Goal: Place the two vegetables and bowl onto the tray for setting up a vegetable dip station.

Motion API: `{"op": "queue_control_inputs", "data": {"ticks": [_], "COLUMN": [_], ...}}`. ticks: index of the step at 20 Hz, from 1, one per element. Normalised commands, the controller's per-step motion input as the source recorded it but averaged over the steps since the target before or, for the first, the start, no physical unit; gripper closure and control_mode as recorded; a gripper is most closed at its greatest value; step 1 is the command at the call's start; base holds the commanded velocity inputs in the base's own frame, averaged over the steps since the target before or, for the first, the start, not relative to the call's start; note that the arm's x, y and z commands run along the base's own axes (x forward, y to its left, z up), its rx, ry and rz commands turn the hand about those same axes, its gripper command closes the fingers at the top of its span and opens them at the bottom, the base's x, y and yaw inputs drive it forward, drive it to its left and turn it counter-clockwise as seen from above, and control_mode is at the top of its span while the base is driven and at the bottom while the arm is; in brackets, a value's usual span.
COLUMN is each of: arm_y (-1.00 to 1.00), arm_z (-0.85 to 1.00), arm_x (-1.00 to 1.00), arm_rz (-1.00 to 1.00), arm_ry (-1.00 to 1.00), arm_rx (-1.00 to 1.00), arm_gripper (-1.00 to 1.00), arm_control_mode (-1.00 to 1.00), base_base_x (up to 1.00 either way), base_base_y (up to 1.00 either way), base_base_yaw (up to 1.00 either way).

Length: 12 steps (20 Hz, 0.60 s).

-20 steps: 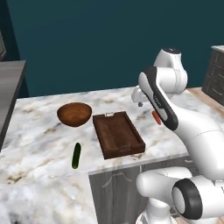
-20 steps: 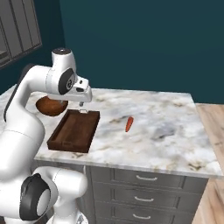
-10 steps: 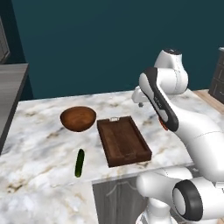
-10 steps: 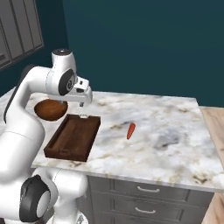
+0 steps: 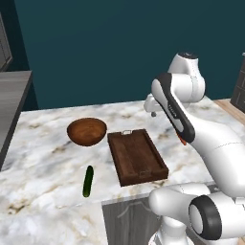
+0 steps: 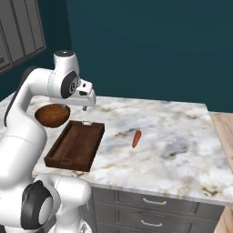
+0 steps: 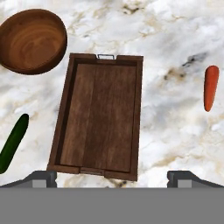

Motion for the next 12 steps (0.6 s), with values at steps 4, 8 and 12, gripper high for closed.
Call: {"op": "queue_control_inputs", "data": {"ticks": [4, 8, 12], "arm_y": [0.00, 0.00, 0.00], "arm_z": [0.00, 0.00, 0.00], "arm_x": [0.00, 0.00, 0.00], "arm_rz": [0.00, 0.00, 0.00], "arm_ry": [0.00, 0.00, 0.00], "arm_rx": [0.00, 0.00, 0.00], "arm_gripper": [-1.00, -1.00, -1.00], "arm_control_mode": [1.00, 1.00, 1.00], "base_base_x": [0.00, 0.00, 0.00], "base_base_y": [0.00, 0.00, 0.00], "base_base_yaw": [0.00, 0.00, 0.00]}}
